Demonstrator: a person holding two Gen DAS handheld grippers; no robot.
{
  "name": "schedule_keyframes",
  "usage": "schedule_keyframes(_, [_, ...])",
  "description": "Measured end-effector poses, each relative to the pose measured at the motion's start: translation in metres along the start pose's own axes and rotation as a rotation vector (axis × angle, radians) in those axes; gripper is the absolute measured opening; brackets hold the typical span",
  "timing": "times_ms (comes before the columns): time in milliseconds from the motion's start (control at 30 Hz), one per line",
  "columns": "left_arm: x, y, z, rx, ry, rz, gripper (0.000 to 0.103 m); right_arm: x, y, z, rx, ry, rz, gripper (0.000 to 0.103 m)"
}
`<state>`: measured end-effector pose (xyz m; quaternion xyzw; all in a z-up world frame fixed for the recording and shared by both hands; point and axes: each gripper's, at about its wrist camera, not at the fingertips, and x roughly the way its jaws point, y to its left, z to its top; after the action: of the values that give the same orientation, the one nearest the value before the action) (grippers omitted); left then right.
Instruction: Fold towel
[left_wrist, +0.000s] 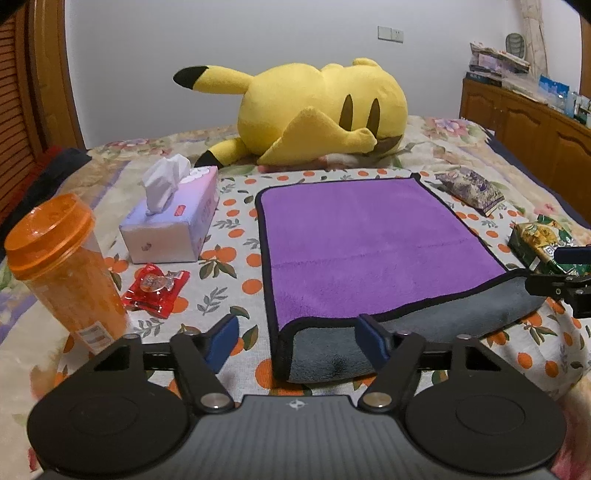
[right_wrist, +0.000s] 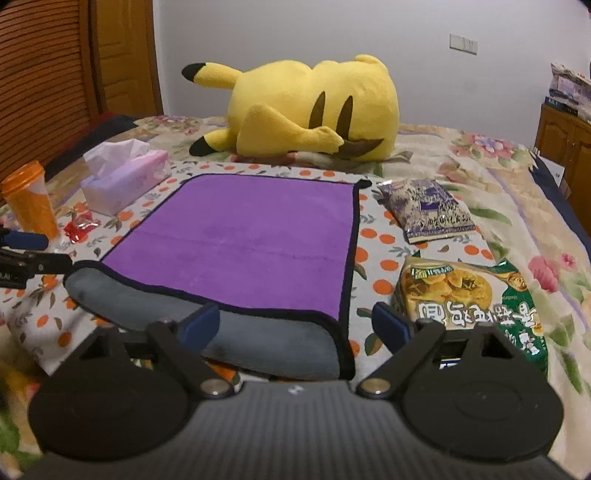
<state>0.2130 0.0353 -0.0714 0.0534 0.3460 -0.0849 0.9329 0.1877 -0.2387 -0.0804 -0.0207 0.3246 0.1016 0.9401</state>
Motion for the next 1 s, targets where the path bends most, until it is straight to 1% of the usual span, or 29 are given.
schedule_keyframes(133, [0.013, 0.001, 0.000, -0.001, 0.039, -0.029, 0.070, 0.008, -0.005, -0.001, 0.015, 0.026, 0.005, 0.088])
schedule_keyframes(200, [0.018, 0.003, -0.001, 0.001, 0.048, -0.026, 0.070, 0.012, -0.008, -0.002, 0.018, 0.038, 0.009, 0.088])
schedule_keyframes(400, [0.031, 0.008, -0.001, -0.008, 0.080, -0.046, 0.064, 0.024, -0.014, -0.004, 0.031, 0.062, 0.014, 0.087])
schedule_keyframes(467, [0.034, 0.009, -0.001, -0.008, 0.090, -0.053, 0.060, 0.026, -0.017, -0.004, 0.039, 0.068, 0.019, 0.086])
schedule_keyframes(533, [0.037, 0.009, -0.001, -0.008, 0.100, -0.066, 0.051, 0.029, -0.019, -0.004, 0.045, 0.077, 0.028, 0.084])
schedule_keyframes(700, [0.039, 0.007, -0.001, 0.002, 0.106, -0.085, 0.040, 0.034, -0.021, -0.005, 0.059, 0.101, 0.061, 0.079])
schedule_keyframes(833, [0.038, 0.005, -0.001, 0.005, 0.110, -0.094, 0.036, 0.037, -0.021, -0.007, 0.065, 0.128, 0.074, 0.076])
schedule_keyframes(900, [0.038, 0.005, -0.001, 0.005, 0.110, -0.096, 0.034, 0.038, -0.022, -0.007, 0.068, 0.135, 0.081, 0.071])
schedule_keyframes(1000, [0.037, 0.005, -0.001, 0.004, 0.110, -0.097, 0.028, 0.037, -0.022, -0.006, 0.069, 0.139, 0.092, 0.065])
